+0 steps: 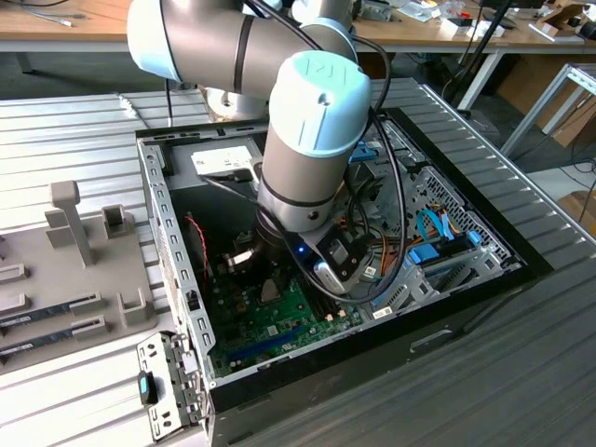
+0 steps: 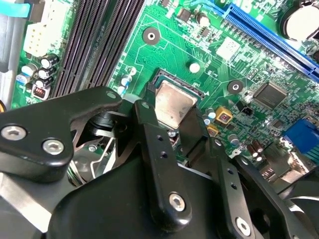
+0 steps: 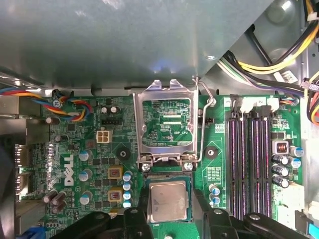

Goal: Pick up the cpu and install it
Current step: 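Place the cpu into insertion slot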

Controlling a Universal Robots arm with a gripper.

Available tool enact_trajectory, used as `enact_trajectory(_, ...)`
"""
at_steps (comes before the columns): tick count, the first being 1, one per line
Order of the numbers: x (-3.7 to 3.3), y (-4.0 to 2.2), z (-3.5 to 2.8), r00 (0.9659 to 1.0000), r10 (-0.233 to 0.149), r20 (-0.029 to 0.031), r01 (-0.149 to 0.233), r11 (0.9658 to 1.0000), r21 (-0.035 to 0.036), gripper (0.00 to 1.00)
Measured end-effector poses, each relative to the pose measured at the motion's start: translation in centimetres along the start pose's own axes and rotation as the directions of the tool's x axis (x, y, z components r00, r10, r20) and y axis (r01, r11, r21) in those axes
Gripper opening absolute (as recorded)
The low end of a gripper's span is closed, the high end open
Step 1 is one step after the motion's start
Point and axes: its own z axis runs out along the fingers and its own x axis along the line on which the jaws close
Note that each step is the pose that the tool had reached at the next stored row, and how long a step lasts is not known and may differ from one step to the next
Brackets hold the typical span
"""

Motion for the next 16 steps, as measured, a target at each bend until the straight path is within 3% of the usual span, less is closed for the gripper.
enact_trajectory(8,-0.28,0.01,0.02,0.9999,0.017,-0.0018,-0.017,0.9998,-0.006,0.46)
enact_trajectory(16,-0.29,0.01,-0.16,0.9998,0.017,-0.002,-0.017,0.9998,-0.006,0.46)
